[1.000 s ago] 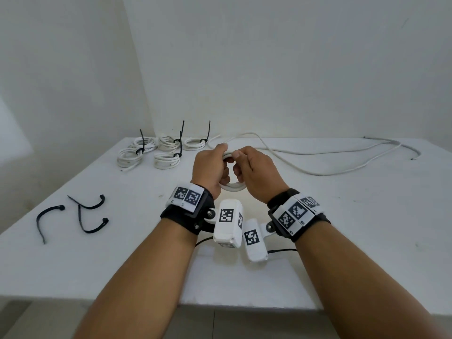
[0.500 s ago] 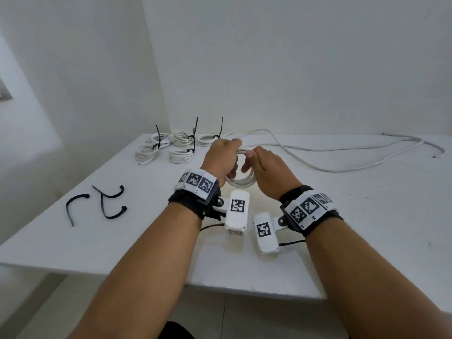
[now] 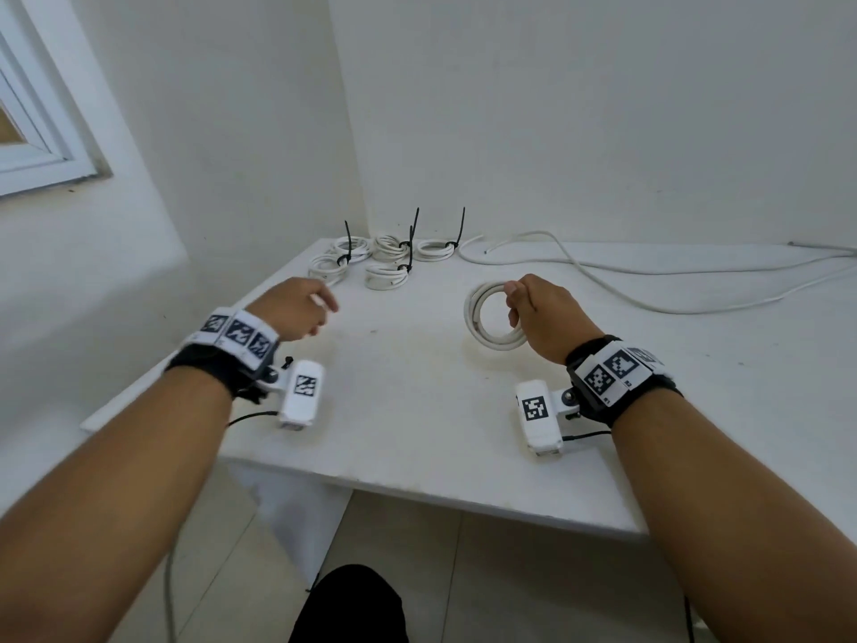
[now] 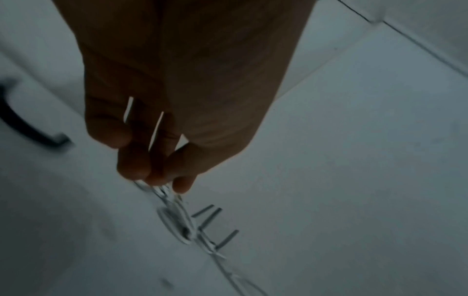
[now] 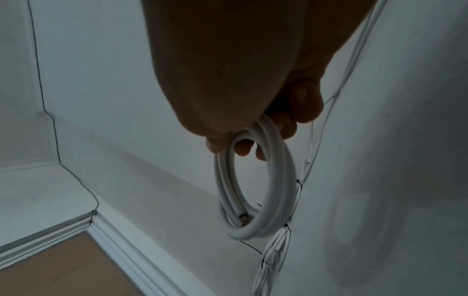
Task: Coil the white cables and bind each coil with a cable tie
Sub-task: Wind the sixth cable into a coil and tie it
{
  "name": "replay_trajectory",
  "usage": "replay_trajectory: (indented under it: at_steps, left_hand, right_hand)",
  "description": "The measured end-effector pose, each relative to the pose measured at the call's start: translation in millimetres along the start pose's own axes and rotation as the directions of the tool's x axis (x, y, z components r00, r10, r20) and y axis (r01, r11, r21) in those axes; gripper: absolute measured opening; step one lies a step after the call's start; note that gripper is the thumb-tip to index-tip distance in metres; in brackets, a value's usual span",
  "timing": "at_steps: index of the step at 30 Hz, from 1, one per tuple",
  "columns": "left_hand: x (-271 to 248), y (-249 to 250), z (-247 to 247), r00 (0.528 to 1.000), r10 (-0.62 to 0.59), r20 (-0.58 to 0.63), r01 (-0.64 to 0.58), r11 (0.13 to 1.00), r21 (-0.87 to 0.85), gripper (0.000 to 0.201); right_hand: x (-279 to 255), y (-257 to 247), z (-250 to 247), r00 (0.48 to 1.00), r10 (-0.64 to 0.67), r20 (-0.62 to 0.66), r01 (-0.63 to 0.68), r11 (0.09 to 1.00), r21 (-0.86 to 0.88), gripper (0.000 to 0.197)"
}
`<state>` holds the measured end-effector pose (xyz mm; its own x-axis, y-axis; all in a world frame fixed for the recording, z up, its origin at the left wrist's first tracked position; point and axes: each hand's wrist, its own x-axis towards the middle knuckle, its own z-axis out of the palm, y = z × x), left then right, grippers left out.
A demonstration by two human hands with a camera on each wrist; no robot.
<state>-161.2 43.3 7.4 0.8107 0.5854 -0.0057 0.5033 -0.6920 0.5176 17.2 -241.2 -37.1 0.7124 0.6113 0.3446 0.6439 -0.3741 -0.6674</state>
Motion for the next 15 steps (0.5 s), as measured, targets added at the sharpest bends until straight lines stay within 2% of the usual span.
replay_trajectory:
  at_steps: [3,5,15]
  left_hand:
    - [-10,-37,-13,0.994,-0.042,0.102,0.006,0.946,0.324,0.025]
    - [-14,-53,-14,0.984,-0.068,0.164,-0.004,0.913,0.407,0.024]
    - [-22,-62,-14,0.960,-0.040,0.278,-0.022,0.976,0.218,0.023]
  right_hand:
    - [1,-1,3,1.000,0.005,0.013,-0.005,1.000,-0.004,0.036]
    - [2,-2,3,1.000,0.008,0.018,-0.008,1.000,-0.001,0.036]
    - [0,1,1,1.000,0.011,0.023,-0.011,1.000,-0.020,0.035]
